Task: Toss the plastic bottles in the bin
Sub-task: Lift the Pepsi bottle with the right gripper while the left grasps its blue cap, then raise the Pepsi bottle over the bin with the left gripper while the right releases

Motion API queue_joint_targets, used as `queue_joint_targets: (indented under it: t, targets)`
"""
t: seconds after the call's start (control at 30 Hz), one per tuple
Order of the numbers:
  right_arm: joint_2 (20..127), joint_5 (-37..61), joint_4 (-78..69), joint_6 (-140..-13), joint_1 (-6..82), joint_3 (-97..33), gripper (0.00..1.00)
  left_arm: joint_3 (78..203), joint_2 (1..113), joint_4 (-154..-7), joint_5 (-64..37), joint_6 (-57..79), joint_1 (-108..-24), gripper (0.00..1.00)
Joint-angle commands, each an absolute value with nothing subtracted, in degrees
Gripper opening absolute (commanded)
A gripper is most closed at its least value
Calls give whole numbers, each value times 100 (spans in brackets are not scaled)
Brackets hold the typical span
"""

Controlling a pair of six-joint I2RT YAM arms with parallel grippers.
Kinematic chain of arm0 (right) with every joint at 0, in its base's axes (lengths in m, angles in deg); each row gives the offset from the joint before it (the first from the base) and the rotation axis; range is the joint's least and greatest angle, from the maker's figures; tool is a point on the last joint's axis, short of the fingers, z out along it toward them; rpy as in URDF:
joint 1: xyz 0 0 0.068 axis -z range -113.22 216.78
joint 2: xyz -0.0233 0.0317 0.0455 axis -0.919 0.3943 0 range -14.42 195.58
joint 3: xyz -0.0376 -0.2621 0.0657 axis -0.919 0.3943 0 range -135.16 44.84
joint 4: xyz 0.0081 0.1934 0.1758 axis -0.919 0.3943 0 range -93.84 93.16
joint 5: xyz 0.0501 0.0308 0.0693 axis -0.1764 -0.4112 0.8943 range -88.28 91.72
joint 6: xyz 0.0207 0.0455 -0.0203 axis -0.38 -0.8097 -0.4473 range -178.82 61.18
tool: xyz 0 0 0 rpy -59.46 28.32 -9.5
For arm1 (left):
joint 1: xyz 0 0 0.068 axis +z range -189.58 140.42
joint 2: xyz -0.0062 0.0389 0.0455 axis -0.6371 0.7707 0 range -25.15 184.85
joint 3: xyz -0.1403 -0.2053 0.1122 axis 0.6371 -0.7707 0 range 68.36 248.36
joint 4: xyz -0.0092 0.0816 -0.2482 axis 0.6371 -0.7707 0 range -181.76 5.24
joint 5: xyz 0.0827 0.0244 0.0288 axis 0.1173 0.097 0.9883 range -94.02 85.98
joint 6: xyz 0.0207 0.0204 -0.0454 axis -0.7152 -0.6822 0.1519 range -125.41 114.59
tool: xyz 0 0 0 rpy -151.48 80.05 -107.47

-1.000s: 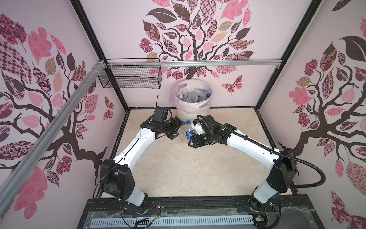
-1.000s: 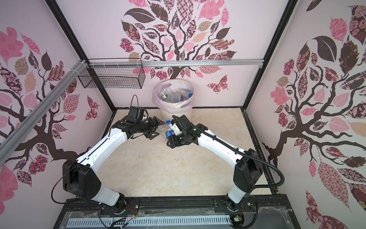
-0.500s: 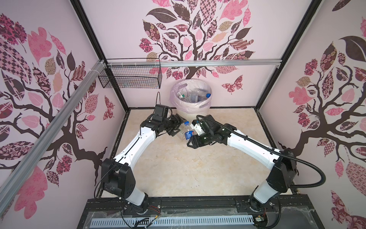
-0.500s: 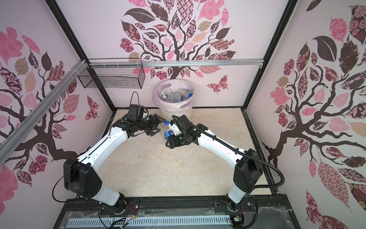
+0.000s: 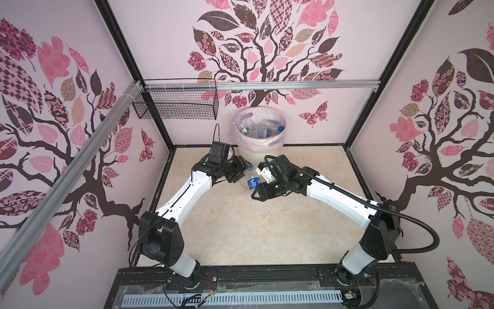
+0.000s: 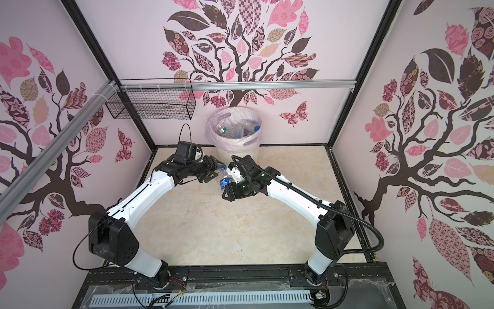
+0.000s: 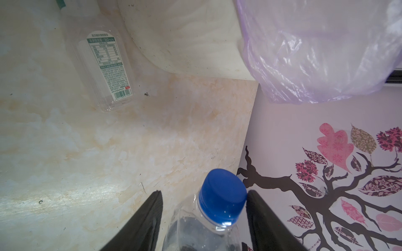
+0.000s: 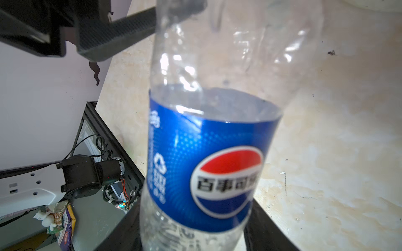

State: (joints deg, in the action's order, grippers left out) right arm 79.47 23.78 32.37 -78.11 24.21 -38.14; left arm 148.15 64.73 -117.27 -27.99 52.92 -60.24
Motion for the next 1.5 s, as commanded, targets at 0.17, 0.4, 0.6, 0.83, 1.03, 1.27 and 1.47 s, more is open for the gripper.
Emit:
queue_joint_targets:
  t: [0.17, 0.4, 0.6, 0.83, 1.03, 1.27, 1.47]
  targets:
    - [7839, 2658, 3184, -7829, 2419, -4041, 54, 15156, 6614, -11939, -2466, 4577, -6073, 55]
    - [7850, 2694, 3174, -7831, 2419, -4050, 53, 15142, 6678, -11942, -2384, 4426, -6205, 54]
    - [7866, 2705, 3158, -7818, 2424, -4062, 53, 15116, 6700, -12018, -2261, 4330, -6217, 48]
    - [7866, 2705, 3158, -7820, 2422, -4072, 54, 15036, 6700, -12005, -2125, 4372, -6217, 29]
    - [7789, 2453, 3261, -7807, 2424, -4110, 69, 15234, 6722, -12043, -1956, 4485, -6207, 24]
    - [7606, 1935, 3386, -7901, 2439, -4271, 92, 15694, 6697, -12084, -1600, 4627, -6050, 23]
    - [7394, 1750, 3445, -8174, 2696, -4499, 100, 16147, 6701, -11943, -1131, 4683, -5838, 22]
